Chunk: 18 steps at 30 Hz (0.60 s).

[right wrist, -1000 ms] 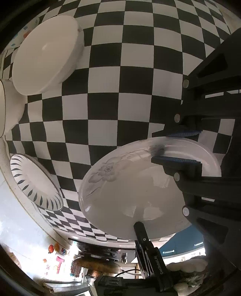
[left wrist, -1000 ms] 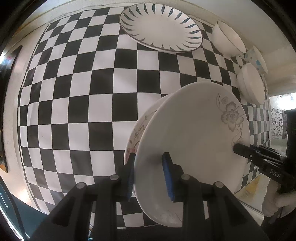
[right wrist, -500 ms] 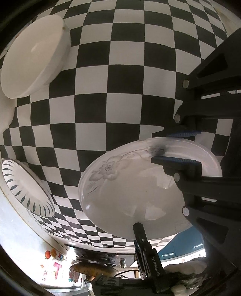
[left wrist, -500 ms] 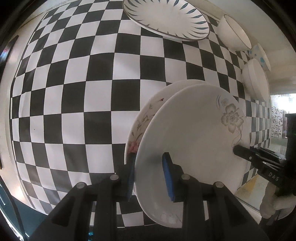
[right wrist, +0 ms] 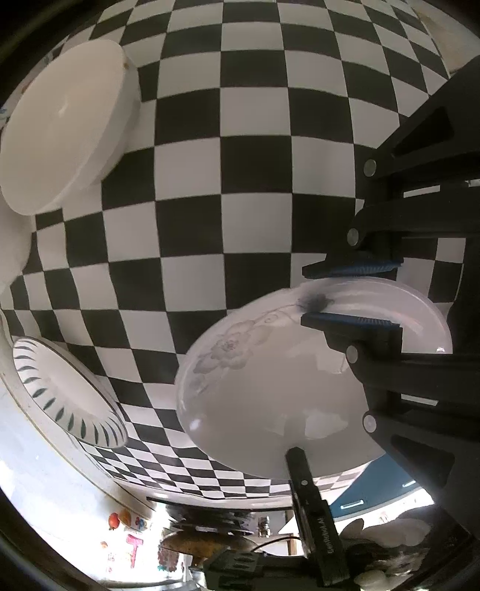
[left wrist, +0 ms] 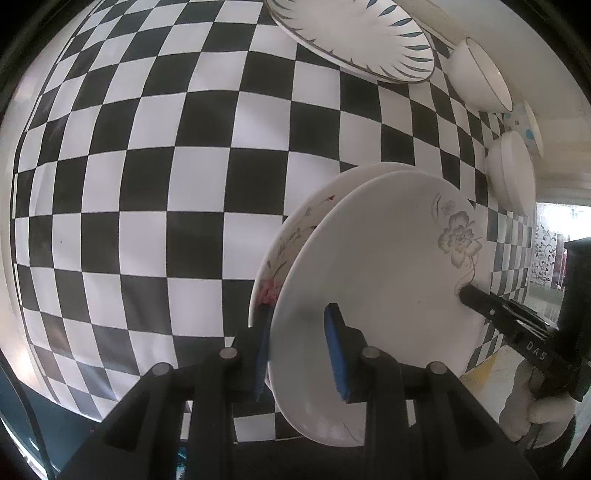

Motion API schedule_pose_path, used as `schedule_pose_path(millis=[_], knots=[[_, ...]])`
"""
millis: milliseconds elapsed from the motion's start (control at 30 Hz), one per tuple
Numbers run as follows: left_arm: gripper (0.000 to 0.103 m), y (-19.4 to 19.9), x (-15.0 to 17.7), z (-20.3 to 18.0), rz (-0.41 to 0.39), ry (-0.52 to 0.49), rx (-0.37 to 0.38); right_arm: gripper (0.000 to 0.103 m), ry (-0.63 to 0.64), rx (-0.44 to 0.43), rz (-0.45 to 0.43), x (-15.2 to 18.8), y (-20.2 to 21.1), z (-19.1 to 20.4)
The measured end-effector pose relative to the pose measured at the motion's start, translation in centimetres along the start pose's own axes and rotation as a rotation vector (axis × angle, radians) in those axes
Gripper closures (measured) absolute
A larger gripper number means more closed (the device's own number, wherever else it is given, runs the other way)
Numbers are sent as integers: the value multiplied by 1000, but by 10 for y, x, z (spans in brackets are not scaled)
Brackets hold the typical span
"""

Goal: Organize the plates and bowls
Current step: 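Lift the two stacked plates with both tools and carry them, then lower the plate stack onto the cloth and open both tools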

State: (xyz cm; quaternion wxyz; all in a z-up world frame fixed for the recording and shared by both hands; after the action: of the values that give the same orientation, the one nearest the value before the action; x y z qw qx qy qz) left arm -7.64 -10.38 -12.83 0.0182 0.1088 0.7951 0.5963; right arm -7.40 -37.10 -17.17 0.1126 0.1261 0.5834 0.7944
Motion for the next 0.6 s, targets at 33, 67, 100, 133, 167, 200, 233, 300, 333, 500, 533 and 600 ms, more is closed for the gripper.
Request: schedule_pose_path(millis=[33, 67, 100, 133, 167, 200, 233, 300, 333, 500, 533, 600], knots=[[77, -2, 0, 0, 5, 5, -2, 81, 1, 6, -3, -1, 1, -1], [77, -3, 0, 1, 12, 9, -5, 81, 4, 8, -5, -2, 2, 0], [77, -3, 1, 2, 17, 17, -9, 81, 4, 6, -4, -2, 3, 1], [77, -3, 1, 2, 18, 21, -13, 80, 3, 7, -1, -2, 3, 2], [77, -3, 2, 1, 18, 21, -18, 80, 5, 12, 0, -2, 3, 2], [77, -3, 2, 2, 20, 23, -24, 79, 9, 18, 2, -2, 3, 3], [77, -3, 3, 1, 21, 24, -27, 79, 10, 21, 2, -2, 3, 4], [77, -2, 5, 1, 21, 20, -38, 79, 8, 17, -1, -1, 5, 5], [77, -4, 5, -1, 19, 19, -43, 79, 8, 17, -2, -1, 6, 6], [76, 0, 9, -3, 14, 31, -54, 78, 16, 27, 5, 2, 5, 8], [76, 0, 9, -4, 13, 31, -57, 78, 21, 30, 10, 3, 3, 8], [76, 2, 10, -5, 12, 27, -71, 78, 25, 36, 15, 5, 1, 9]])
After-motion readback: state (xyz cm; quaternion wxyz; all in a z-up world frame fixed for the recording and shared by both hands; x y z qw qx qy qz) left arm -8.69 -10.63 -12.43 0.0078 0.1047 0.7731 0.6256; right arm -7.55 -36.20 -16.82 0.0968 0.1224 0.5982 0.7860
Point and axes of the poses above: each gripper's, at about its wrist camera, not at the fingertips, and y roughly against the way its jaws point, z to its left, x to its underside, the point moved 8 cm from there along -y, roughly the way its jaws point, and after that the axes turned 12 degrees about -y, right-handed, at the moved point
